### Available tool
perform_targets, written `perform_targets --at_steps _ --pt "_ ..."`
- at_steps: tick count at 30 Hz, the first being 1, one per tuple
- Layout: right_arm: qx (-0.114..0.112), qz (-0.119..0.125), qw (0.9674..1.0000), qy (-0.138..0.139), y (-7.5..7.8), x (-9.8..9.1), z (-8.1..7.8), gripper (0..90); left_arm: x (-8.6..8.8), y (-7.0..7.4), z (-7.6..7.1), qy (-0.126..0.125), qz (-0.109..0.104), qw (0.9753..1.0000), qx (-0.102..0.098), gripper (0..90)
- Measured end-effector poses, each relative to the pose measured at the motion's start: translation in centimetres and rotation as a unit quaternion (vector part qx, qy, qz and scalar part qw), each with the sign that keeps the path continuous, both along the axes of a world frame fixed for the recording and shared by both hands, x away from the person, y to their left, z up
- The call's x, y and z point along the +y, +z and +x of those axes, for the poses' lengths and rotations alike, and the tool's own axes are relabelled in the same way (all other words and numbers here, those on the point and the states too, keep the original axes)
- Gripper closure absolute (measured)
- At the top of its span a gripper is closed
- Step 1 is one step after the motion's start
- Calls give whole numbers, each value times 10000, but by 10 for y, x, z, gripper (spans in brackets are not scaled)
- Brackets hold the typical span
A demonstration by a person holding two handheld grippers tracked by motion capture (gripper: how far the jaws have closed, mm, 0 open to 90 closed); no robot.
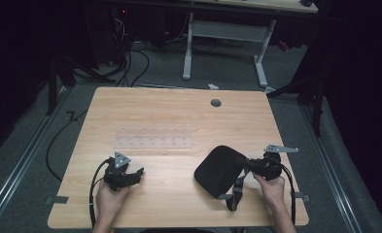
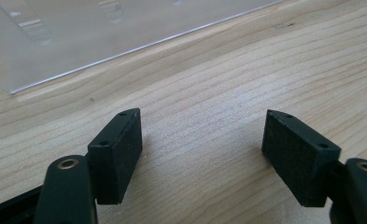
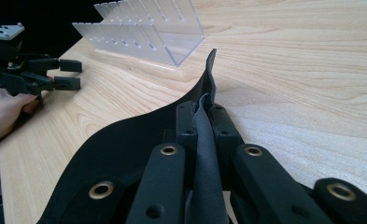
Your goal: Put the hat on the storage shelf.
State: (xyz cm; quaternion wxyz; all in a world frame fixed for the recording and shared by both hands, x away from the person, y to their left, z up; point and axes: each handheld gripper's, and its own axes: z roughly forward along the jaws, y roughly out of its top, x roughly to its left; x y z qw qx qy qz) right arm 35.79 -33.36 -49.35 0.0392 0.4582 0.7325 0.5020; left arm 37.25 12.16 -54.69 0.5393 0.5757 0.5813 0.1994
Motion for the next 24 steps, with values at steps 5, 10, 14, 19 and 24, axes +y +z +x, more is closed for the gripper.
perform_targets --at_steps 5,10,14,19,24 --pt "-121 -52 9999 -70 9 3 -5 859 -2 0 0 -33 2 10000 30 259" --pt "-225 -91 9996 -128 18 5 -8 860 -4 -1 0 -17 35 10000 60 215" --pt "-264 -86 9995 -153 21 6 -11 860 -5 -1 0 -32 42 10000 54 205" --pt "-395 48 9990 -195 28 8 -18 861 -6 1 -3 -140 91 9998 80 227" --pt "-437 122 9987 -226 35 10 -21 861 -8 6 -7 -319 72 9995 43 227"
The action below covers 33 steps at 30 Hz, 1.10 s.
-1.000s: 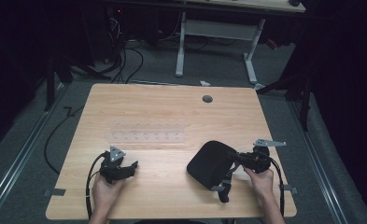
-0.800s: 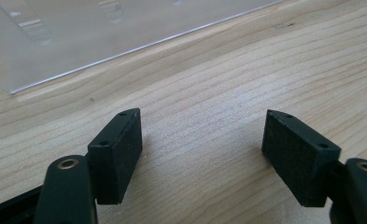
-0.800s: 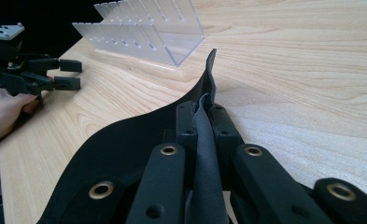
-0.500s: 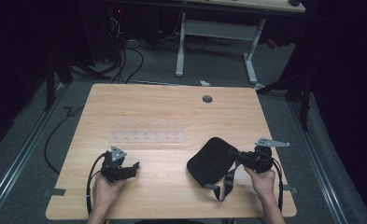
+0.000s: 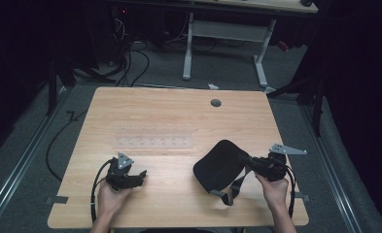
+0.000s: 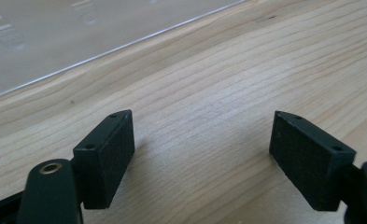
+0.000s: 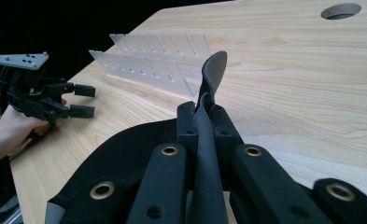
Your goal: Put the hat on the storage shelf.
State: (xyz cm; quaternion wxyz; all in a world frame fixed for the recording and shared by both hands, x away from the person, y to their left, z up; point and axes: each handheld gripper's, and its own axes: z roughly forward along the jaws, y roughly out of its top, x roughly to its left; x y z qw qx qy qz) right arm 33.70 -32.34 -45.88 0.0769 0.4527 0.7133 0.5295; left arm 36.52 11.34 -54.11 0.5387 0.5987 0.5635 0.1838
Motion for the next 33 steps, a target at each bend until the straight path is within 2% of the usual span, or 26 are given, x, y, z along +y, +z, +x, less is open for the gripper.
perform_targets --at_steps 3,4,9,11,13,15,17,21,24,25,26,33 --pt "76 6 9999 -83 2 2 0 860 -1 8 -5 -166 -347 9993 -28 261" --pt "81 5 9999 -101 3 3 1 860 -2 11 -7 -229 -395 9990 -34 263" --pt "70 33 9998 -191 7 5 1 860 -10 23 -15 -473 -480 9976 -186 268" --pt "40 43 9998 -207 11 6 1 860 -16 33 -20 -648 -517 9959 -355 269" --pt "6 42 9998 -184 13 8 0 860 -22 38 -24 -776 -528 9947 -429 270" --pt "-1 39 9999 -164 15 12 0 860 -29 41 -27 -911 -553 9933 -446 266" --pt "-14 33 9999 -117 16 15 0 860 -35 44 -31 -1099 -661 9909 -397 260" --pt "-6 15 10000 -37 17 23 1 860 -46 49 -39 -1367 -699 9873 -403 254" --pt "39 32 10000 -2 17 27 1 860 -52 53 -43 -1533 -653 9852 -411 247" --pt "28 33 10000 3 17 29 1 860 -52 53 -43 -1533 -653 9852 -411 244" --pt "22 31 10000 21 18 30 2 860 -56 55 -46 -1620 -655 9837 -418 243" --pt "21 104 9999 105 20 39 3 860 -69 55 -54 -1845 -468 9804 -503 232"
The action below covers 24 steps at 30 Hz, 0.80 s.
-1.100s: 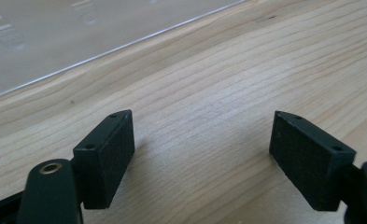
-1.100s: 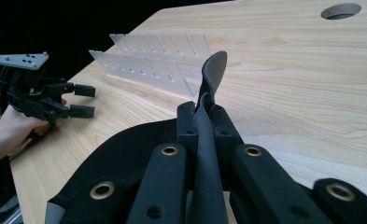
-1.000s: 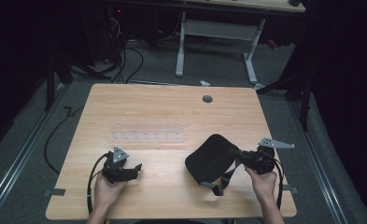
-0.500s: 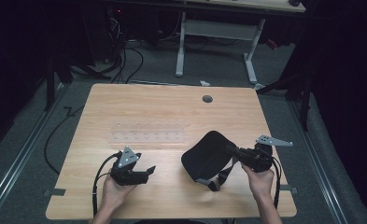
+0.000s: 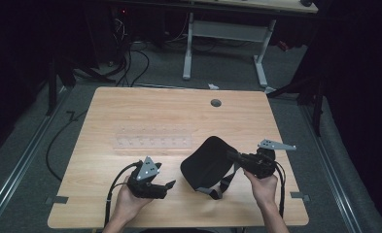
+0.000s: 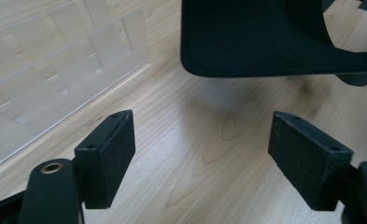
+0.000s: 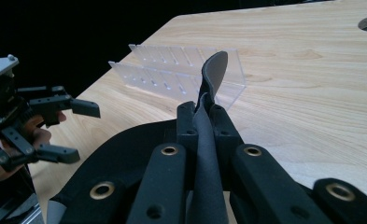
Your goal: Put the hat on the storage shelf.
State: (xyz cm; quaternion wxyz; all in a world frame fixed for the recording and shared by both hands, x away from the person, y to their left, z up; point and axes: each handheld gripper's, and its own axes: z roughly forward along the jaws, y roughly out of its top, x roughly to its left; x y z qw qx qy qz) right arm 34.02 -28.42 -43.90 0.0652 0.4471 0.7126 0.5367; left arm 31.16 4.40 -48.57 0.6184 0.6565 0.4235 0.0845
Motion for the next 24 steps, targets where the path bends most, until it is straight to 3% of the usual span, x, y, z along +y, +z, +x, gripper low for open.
perform_targets --at_steps 5,13,24 --pt "49 -10 10000 70 1 6 2 859 -8 -1 -5 -162 98 9998 -90 231" --pt "32 -6 9998 186 1 15 2 859 -11 0 -6 -255 -28 9996 -85 232" --pt "73 -12 9994 332 3 26 4 858 -17 1 -10 -458 68 9987 -193 235"
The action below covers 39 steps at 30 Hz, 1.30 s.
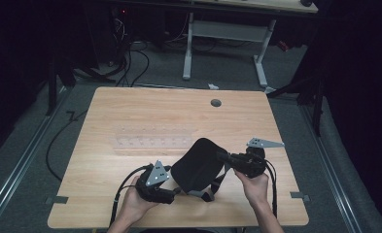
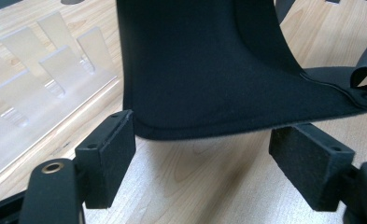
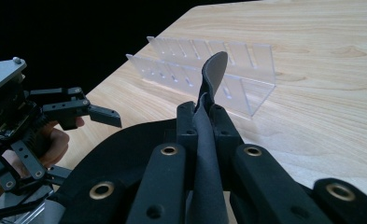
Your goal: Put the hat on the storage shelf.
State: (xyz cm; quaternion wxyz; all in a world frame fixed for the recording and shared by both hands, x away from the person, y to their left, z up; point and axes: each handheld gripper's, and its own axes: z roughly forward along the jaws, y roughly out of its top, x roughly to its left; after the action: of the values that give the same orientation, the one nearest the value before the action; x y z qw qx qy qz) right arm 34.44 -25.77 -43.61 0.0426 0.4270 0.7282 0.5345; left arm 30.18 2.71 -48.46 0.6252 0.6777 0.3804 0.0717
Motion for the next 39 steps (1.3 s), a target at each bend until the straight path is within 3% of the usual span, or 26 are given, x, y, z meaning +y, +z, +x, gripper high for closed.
perform_targets --at_steps 5,13,27,30,32,39 --pt "39 -13 10000 47 1 5 0 858 -1 -2 1 35 74 10000 -21 249" --pt "91 24 9997 231 -1 15 -1 857 0 -2 2 94 15 9999 -32 294" --pt "202 201 9989 371 -4 29 -7 851 3 -1 6 330 116 9994 1 451" --pt "140 221 9990 373 -4 28 -6 849 6 0 6 249 67 9997 15 548" --pt "156 303 9987 379 -4 25 -6 843 10 3 5 154 -89 9998 29 609" --pt "146 338 9985 397 -5 23 -3 808 14 8 3 -202 -31 9998 21 733"
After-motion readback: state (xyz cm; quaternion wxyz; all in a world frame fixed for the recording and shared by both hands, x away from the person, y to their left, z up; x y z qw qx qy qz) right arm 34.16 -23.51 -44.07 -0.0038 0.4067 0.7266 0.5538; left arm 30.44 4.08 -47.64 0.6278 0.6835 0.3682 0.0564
